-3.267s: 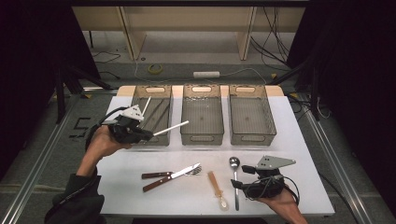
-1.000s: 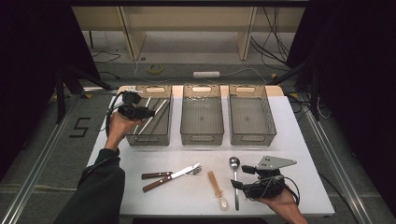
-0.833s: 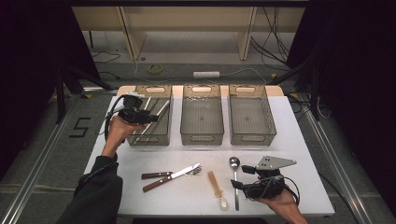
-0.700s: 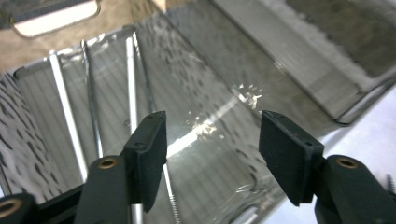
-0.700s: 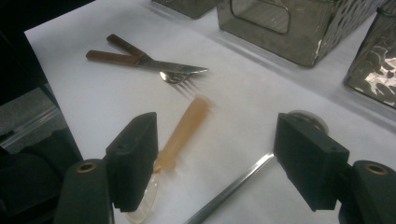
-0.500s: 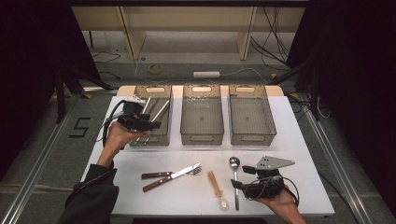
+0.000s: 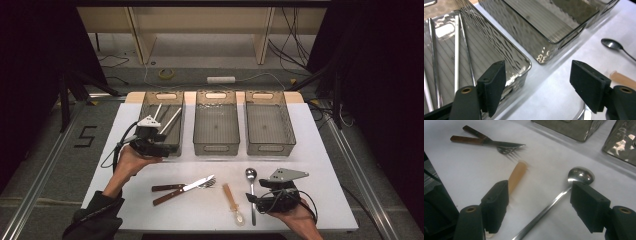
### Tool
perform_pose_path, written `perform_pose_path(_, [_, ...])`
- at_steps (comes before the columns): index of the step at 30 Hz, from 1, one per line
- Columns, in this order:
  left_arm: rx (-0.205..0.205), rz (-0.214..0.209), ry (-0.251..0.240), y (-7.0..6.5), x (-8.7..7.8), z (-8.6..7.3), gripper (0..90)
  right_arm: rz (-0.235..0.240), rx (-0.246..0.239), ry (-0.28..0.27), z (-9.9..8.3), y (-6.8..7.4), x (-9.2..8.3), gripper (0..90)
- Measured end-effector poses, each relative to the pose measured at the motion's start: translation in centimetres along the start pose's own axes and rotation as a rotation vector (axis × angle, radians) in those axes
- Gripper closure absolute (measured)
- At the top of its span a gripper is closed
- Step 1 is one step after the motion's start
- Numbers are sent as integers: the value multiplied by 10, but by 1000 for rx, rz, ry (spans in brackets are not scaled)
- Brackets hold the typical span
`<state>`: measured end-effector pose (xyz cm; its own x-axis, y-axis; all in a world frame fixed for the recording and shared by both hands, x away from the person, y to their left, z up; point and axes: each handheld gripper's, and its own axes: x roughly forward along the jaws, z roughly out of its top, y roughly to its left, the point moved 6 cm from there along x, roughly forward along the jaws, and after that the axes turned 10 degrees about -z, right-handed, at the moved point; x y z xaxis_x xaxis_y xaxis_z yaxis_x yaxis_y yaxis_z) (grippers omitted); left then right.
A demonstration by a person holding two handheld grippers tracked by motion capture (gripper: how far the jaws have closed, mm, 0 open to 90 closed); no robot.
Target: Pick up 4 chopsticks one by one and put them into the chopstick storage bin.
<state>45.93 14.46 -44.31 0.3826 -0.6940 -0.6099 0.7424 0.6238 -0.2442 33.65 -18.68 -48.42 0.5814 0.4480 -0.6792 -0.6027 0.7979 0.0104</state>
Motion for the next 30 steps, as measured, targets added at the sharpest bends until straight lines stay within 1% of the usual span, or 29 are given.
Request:
perform_pose_path(1, [-2,0,-9,-1,0,-1,279,-1,2,1,0,-1,0,325])
perform_pose_path(3, [6,5,-31,-4,-2,-1,277,-7,9,7,-1,-2,1,326])
perform_pose_path(5, [11,2,-39,-7,-2,-2,273,-11,17,14,-1,-3,1,329])
perform_pose_path(7, [14,-11,-45,-10,-3,-3,267,-17,19,19,-2,-3,2,331])
perform_pose_path(10, [22,-19,-52,-15,-2,-7,255,-18,23,25,-3,-4,3,333])
perform_pose_path(14, [16,-24,-63,-19,-2,-13,246,-34,23,38,-4,-5,5,336])
perform_pose_path(16, [15,-21,-67,-21,-3,-16,241,-48,25,44,-4,-5,5,338])
perform_pose_path(18, [29,-5,-68,-22,-3,-20,235,-50,31,54,-5,-6,6,339])
perform_pose_path(21, [27,-4,-83,-26,-5,-22,233,-58,41,66,-5,-8,8,340])
perform_pose_path(23, [30,-5,-93,-30,-6,-23,234,-62,36,71,-6,-8,9,341])
perform_pose_path(25, [31,-12,-103,-33,-7,-25,233,-68,37,72,-6,-8,9,342])
perform_pose_path(30, [45,-35,-98,-42,-4,-31,230,-70,42,77,-8,-8,8,342])
